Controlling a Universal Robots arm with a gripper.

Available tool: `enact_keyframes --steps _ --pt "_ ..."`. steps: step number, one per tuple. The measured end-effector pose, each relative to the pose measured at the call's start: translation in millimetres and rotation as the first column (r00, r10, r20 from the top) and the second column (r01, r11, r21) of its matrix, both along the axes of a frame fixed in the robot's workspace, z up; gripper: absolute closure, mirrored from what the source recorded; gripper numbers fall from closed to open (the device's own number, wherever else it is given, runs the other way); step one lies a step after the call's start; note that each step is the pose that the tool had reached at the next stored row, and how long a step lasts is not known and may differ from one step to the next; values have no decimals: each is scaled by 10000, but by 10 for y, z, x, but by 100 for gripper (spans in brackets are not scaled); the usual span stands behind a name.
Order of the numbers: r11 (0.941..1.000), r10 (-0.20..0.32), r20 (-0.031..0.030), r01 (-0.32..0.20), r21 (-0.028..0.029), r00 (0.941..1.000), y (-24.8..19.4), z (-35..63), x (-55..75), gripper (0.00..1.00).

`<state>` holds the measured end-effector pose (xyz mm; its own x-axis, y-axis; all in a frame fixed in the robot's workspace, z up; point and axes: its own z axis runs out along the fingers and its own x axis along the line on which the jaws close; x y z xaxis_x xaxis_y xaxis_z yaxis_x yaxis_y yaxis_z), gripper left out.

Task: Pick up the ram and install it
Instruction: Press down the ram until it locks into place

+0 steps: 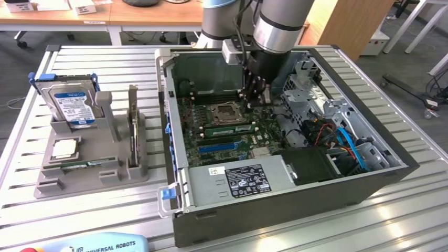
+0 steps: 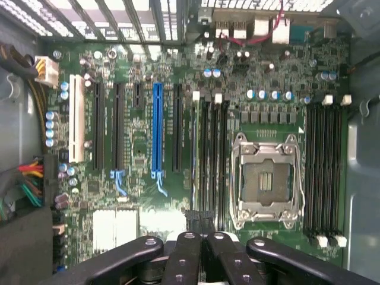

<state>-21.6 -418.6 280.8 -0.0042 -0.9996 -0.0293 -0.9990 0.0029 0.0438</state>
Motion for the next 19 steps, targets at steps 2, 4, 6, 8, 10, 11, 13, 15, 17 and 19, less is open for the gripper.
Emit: enact_keyframes --steps 2,4,6,8,10,11,13,15,17,19 --pt "10000 -1 0 1 1 10000 0 -1 56 90" --pt "10000 0 0 0 0 10000 0 0 106 90" --pt "10000 1 0 -1 1 10000 0 -1 152 90" --pt "10000 -1 0 1 2 10000 1 -1 194 90" --pt "10000 0 1 0 3 10000 1 -1 235 90" --pt "10000 0 0 0 2 10000 1 -1 256 90" --pt "10000 1 0 -1 0 10000 1 0 288 90" --pt "10000 0 1 0 4 10000 1 -1 306 90" --pt "10000 0 1 0 3 10000 1 -1 306 90" --pt "10000 -1 1 1 4 10000 0 -3 306 90"
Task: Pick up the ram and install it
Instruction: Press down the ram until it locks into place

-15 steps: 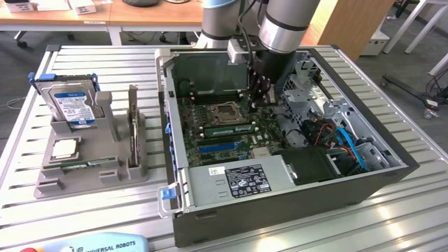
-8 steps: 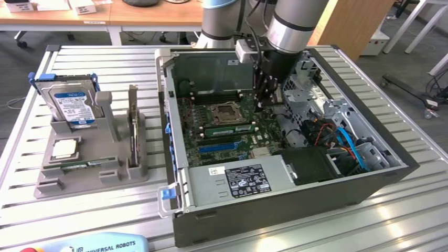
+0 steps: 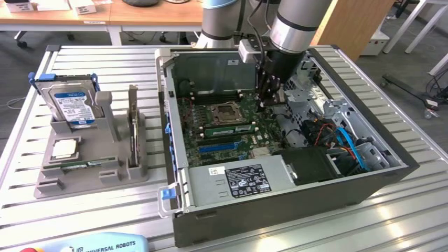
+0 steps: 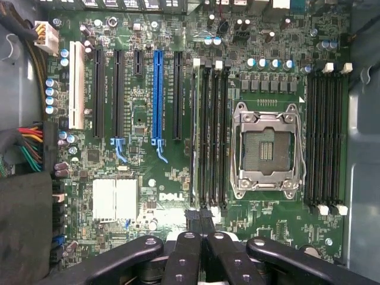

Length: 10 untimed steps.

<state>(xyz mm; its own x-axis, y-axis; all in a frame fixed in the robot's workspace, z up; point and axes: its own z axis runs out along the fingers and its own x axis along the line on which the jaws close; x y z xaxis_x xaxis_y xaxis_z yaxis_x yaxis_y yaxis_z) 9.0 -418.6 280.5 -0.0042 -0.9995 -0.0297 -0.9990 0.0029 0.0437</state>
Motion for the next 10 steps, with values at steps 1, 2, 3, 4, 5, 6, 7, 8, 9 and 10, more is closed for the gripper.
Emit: enact_keyframes --steps 1,2,3,4,5,6,7,8,9,10 --pt "10000 0 0 0 0 10000 0 -6 0 90" --pt "10000 0 -1 0 -1 10000 0 -14 0 90" --pt "10000 0 -1 0 -2 10000 0 -23 1 90" --pt "10000 0 -1 0 -1 10000 0 -32 1 90" --pt "10000 0 0 0 -1 10000 0 -41 1 90" --pt "10000 0 0 0 -1 10000 0 -51 1 90" --pt "10000 1 0 -1 -1 10000 0 -61 1 90" --pt "10000 0 0 0 -1 10000 0 -71 1 90" --pt "10000 1 0 -1 -1 10000 0 -80 1 90" --pt "10000 0 0 0 0 10000 0 -89 1 90"
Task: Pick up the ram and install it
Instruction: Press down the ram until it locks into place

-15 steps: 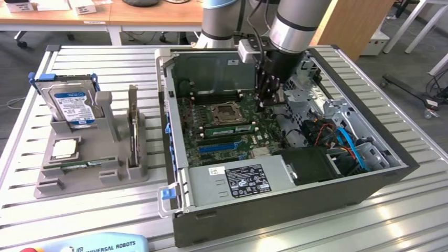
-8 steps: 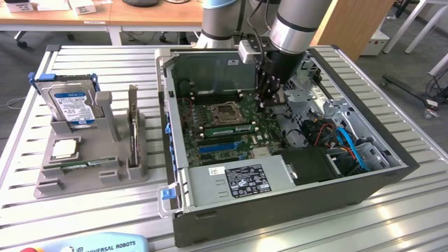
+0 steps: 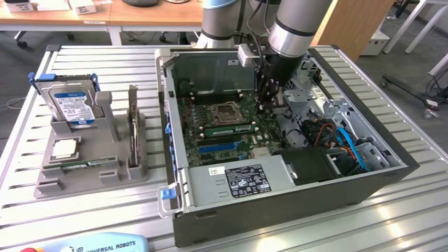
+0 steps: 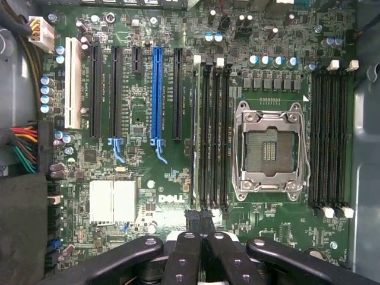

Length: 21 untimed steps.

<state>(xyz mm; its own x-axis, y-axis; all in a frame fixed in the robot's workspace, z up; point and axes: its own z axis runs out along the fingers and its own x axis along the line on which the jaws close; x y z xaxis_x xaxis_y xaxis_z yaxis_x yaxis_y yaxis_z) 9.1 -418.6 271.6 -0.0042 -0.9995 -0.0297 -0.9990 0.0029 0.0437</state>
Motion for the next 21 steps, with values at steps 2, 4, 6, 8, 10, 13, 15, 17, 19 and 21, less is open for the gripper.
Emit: enact_keyframes --steps 2,4,6,8,10,13,15,17,19,21 --pt "10000 0 0 0 0 10000 0 -16 0 90" --pt "10000 0 0 0 -1 10000 0 -31 0 90" --pt "10000 0 0 0 0 10000 0 -49 1 90" --pt "10000 0 0 0 -1 10000 0 -65 1 90" --pt "10000 1 1 -1 -1 10000 0 -82 1 90" --pt "10000 0 0 0 -1 10000 0 -97 1 90" --pt "10000 0 -1 0 -4 10000 -1 -98 1 90" --pt "10000 0 -1 0 -1 10000 0 -100 2 90" --pt "10000 0 1 0 3 10000 0 -111 2 90" --pt "10000 1 -1 -1 -2 10000 0 -113 2 90"
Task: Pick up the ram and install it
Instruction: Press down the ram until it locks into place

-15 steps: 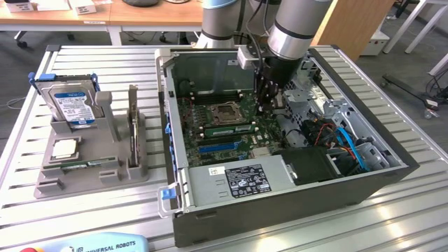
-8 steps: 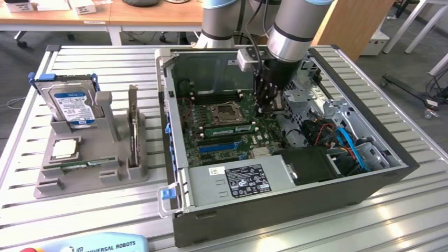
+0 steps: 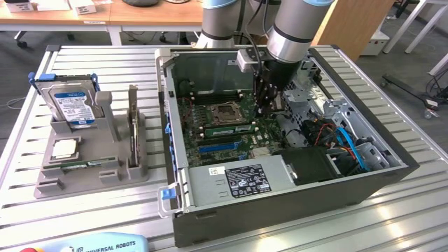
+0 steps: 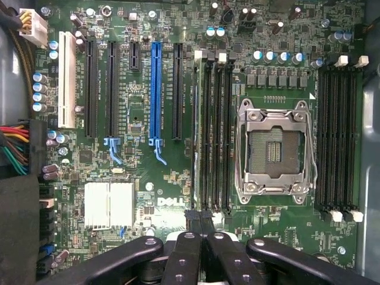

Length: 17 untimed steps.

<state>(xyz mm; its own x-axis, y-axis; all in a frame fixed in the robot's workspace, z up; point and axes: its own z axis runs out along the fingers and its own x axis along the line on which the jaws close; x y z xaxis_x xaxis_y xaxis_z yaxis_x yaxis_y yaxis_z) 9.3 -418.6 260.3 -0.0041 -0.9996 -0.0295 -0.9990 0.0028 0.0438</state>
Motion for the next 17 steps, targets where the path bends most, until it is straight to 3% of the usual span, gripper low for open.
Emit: enact_keyframes --steps 17 --pt "10000 -3 14 3 3 10000 9 -69 -1 90"
